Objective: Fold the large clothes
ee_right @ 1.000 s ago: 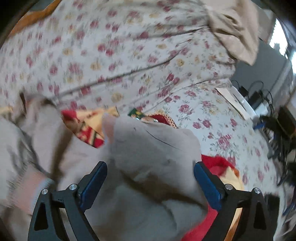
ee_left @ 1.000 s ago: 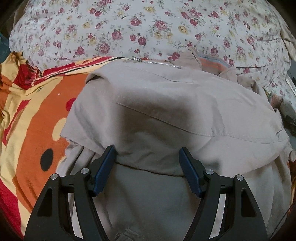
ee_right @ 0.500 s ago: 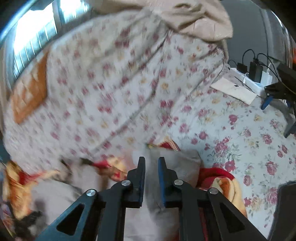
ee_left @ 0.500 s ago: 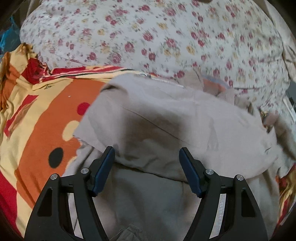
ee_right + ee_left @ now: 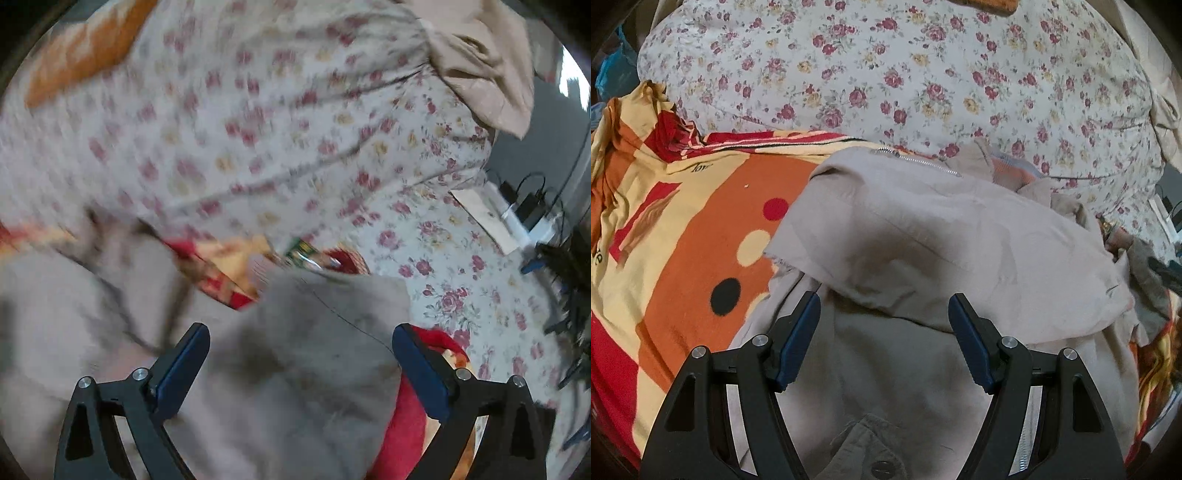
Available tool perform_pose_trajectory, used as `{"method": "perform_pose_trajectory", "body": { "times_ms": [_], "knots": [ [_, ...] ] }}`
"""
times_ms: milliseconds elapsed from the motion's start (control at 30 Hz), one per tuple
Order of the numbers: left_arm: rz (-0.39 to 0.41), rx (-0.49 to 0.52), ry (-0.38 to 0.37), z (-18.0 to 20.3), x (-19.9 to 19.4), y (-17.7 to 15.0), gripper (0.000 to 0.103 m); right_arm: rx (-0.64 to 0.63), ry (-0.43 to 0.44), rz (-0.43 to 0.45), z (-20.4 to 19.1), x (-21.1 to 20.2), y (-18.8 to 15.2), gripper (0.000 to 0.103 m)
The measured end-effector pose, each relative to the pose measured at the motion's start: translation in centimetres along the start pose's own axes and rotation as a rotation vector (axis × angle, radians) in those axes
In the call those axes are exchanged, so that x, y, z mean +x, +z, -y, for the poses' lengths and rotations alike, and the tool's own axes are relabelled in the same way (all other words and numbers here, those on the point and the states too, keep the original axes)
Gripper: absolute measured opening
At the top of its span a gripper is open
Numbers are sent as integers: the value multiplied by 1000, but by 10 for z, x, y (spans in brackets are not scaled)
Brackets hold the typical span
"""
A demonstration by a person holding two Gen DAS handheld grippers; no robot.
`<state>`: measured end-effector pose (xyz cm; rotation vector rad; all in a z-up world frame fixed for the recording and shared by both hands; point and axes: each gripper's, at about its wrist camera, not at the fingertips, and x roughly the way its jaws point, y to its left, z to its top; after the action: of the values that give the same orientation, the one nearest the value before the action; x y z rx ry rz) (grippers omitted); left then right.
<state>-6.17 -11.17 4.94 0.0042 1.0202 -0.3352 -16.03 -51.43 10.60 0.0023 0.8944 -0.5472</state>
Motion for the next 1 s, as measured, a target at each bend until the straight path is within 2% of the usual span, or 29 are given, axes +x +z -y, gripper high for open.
{"method": "perform_pose_trajectory", "body": {
  "times_ms": [33,67,100,133,200,300,367,433,533,567,633,667,700,733,767,833,867,900,933,967,1000],
  "knots": [
    [-2,1,2,0,1,0,72,-8,-18,-23,-4,13,-5,93],
    [-3,1,3,-1,2,0,72,-7,-34,-60,-8,34,-6,79],
    [-5,2,7,-1,2,0,72,2,-46,-79,-6,43,-8,61],
    [-7,3,10,-2,3,0,72,20,-59,-104,-4,57,-5,51],
    [-11,9,15,-2,5,0,72,88,-49,-133,11,77,2,25],
    [-3,14,24,-5,6,1,72,261,83,-111,48,69,6,9],
    [-5,-9,17,-8,7,4,72,348,191,-71,70,50,5,5],
    [-11,-38,-9,-9,7,7,72,379,227,-32,83,27,6,3],
    [3,-52,-33,-6,-1,9,72,408,330,54,95,-14,13,2],
    [8,-48,-35,-4,-3,9,72,386,326,72,94,-26,17,2],
    [19,-34,-45,0,-9,8,72,298,263,97,82,-40,23,2],
    [23,-29,-47,1,-11,7,72,245,236,88,71,-40,25,8],
    [25,-23,-45,2,-13,6,72,197,214,62,60,-36,25,40],
    [23,-20,-42,2,-13,4,72,160,198,32,50,-27,25,61],
    [20,-17,-40,1,-12,3,72,131,177,3,41,-18,22,89],
    [11,-15,-33,0,-10,1,72,95,118,-14,25,0,11,88],
    [2,-14,-23,-2,-7,0,72,60,62,-44,16,15,7,80],
    [-3,-14,-16,-4,-5,0,72,25,13,-66,8,28,1,70],
    [-8,-15,-10,-6,-3,0,72,-13,-28,-94,1,43,-6,64],
    [-9,-17,-6,-8,-3,-1,72,-55,-70,-139,-4,64,-12,53],
    [-9,-20,1,-10,-2,-1,72,-74,-99,-161,-4,74,-18,36]
  ]
}}
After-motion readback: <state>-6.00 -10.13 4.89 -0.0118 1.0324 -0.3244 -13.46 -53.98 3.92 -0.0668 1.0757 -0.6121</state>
